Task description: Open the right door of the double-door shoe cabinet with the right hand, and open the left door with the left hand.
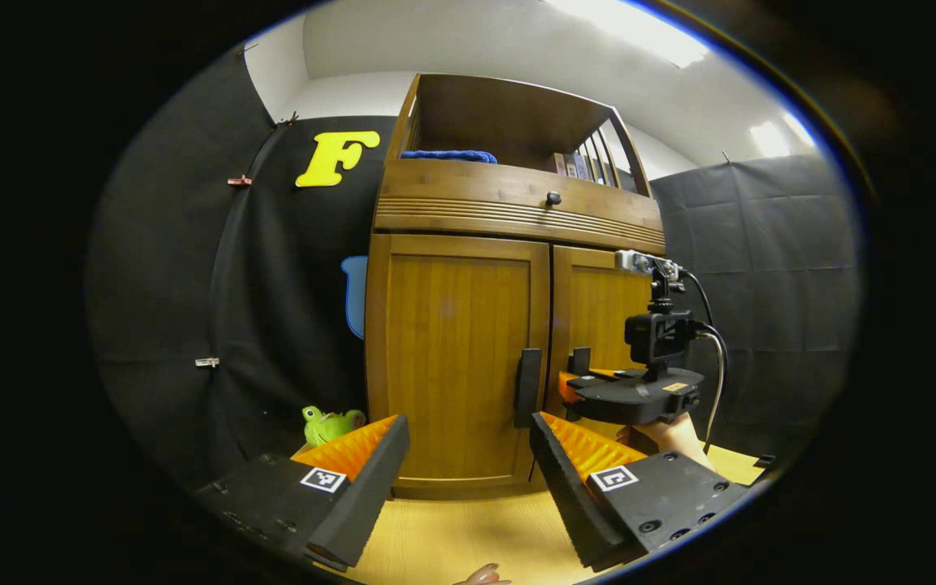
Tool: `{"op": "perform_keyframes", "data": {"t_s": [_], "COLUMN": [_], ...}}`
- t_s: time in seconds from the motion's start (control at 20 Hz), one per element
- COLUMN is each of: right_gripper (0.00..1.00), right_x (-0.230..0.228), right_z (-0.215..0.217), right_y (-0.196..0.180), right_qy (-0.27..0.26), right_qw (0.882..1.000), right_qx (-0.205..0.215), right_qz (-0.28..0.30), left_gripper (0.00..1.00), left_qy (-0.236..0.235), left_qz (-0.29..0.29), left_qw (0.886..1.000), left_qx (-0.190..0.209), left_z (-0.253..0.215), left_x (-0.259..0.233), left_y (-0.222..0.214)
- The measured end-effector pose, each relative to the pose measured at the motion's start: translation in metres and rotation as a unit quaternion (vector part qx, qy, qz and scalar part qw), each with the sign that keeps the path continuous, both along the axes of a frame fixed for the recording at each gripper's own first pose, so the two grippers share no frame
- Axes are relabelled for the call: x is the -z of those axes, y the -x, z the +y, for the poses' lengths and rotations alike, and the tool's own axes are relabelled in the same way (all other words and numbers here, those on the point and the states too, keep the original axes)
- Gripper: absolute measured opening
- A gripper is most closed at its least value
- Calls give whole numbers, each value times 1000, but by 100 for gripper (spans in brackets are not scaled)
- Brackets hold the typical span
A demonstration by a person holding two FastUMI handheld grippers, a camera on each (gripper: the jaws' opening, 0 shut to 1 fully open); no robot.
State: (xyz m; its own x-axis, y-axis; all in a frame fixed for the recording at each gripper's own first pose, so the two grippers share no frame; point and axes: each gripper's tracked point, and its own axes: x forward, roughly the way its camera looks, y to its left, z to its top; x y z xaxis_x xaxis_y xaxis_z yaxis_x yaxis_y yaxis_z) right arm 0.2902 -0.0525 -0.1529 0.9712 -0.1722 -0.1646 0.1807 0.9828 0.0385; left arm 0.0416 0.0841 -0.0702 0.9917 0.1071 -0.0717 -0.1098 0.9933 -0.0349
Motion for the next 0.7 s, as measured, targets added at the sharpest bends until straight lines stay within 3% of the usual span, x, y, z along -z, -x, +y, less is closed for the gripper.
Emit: {"op": "perform_keyframes", "data": {"t_s": [0.05,0.1,0.2,0.3,0.45,0.6,0.7], "right_gripper": [36,36,24,29,24,29,24], "right_x": [0,1,0,0,-4,-7,-8], "right_z": [-1,1,2,3,4,2,1], "right_y": [3,2,6,13,30,49,64], "right_qy": [7,13,25,20,14,20,18], "right_qw": [1000,1000,1000,1000,1000,999,999], "right_qx": [-1,-1,-4,-13,-25,-28,-34], "right_qz": [1,-1,4,8,9,11,13], "left_gripper": [94,94,94,94,94,93,93], "left_qy": [-1,-2,0,2,4,6,10], "left_qz": [2,5,6,4,1,5,9], "left_qw": [1000,1000,1000,1000,1000,1000,1000], "left_qx": [0,-2,-6,-9,-13,-13,-13], "left_z": [-1,-1,-3,-4,-8,-15,-20], "left_x": [1,1,1,-3,-9,-6,-5], "left_y": [1,3,7,13,24,38,47]}}
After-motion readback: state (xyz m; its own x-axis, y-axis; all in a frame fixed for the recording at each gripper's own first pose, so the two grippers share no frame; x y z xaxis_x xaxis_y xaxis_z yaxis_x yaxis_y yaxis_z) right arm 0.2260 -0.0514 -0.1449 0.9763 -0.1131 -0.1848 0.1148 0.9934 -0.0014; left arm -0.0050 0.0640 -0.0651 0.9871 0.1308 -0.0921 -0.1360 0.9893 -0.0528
